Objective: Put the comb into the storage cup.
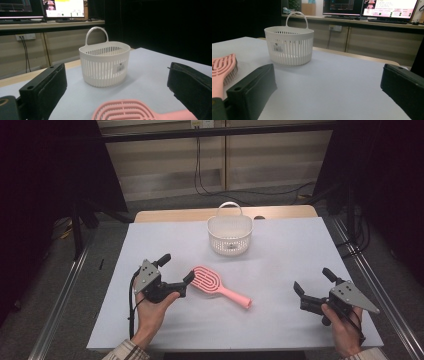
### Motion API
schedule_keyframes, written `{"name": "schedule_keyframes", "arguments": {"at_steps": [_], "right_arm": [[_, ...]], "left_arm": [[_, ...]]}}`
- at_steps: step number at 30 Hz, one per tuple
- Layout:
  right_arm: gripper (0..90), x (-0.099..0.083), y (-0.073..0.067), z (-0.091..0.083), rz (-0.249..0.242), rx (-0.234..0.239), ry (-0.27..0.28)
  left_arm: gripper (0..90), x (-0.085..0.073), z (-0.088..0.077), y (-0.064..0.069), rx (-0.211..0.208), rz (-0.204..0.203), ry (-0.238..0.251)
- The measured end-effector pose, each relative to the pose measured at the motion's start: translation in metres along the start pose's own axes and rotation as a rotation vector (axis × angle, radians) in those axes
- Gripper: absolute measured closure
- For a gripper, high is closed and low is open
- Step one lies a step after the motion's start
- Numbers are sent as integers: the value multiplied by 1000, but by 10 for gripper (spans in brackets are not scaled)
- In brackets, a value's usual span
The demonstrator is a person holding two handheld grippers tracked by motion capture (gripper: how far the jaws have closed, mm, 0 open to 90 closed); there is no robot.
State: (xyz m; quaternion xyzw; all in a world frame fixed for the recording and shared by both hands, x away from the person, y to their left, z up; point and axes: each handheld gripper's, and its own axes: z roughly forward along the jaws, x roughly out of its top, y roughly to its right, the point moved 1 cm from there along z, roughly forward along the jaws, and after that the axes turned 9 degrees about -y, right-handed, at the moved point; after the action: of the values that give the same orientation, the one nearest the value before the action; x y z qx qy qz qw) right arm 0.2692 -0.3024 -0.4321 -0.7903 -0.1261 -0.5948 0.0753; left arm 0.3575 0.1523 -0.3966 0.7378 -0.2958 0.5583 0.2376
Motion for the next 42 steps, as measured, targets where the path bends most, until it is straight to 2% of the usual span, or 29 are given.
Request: {"name": "schedule_keyframes", "arguments": {"at_steps": [2, 12, 14, 16, 17, 21, 25, 26, 27, 32, 34, 36, 37, 38, 39, 40, 42], "right_arm": [[0, 0, 0, 1, -1, 0, -3], [0, 0, 0, 0, -1, 8, 6], [0, 0, 0, 0, -2, 7, 6], [0, 0, 0, -1, 0, 7, 5], [0, 0, 0, -1, 0, 10, 3], [0, 0, 0, -1, -10, 9, 5], [0, 0, -1, -1, -11, 11, 2], [0, 0, -1, -1, -12, 13, 1], [0, 0, -1, -1, -12, 13, 0], [0, -1, -1, -1, -4, 19, 0], [0, -1, -1, -1, -4, 18, 1], [0, -1, -1, -1, -7, 20, -2], [0, -1, -1, -1, -7, 16, -1], [0, -1, -1, -1, -7, 16, -1], [0, -1, -1, 0, -6, 17, 0], [0, -1, -1, 0, -6, 17, -2], [0, -1, -1, 0, -7, 16, -3]], "left_arm": [[27, 1, 2, -2, -1, -9, 6], [29, 12, 15, -5, -4, 15, 6], [31, 10, 19, -4, -2, 13, 11], [32, 7, 19, -4, 10, 30, 2], [42, 6, 18, -4, 12, 26, 15], [71, 6, 17, -7, 15, 20, 19], [153, 5, 18, -9, 36, 37, 19], [158, 6, 18, -9, 39, 30, 19], [160, 6, 18, -9, 31, 15, 19], [250, 6, 17, -9, 20, 10, 17], [255, 6, 17, -8, 19, 6, 18], [296, 7, 16, -8, 19, 22, 15], [340, 7, 16, -8, 14, 13, 21], [340, 7, 16, -8, 11, 9, 20], [357, 7, 16, -8, 12, 13, 16], [414, 7, 16, -9, 7, 16, 15], [435, 7, 16, -9, 1, 20, 8]]}}
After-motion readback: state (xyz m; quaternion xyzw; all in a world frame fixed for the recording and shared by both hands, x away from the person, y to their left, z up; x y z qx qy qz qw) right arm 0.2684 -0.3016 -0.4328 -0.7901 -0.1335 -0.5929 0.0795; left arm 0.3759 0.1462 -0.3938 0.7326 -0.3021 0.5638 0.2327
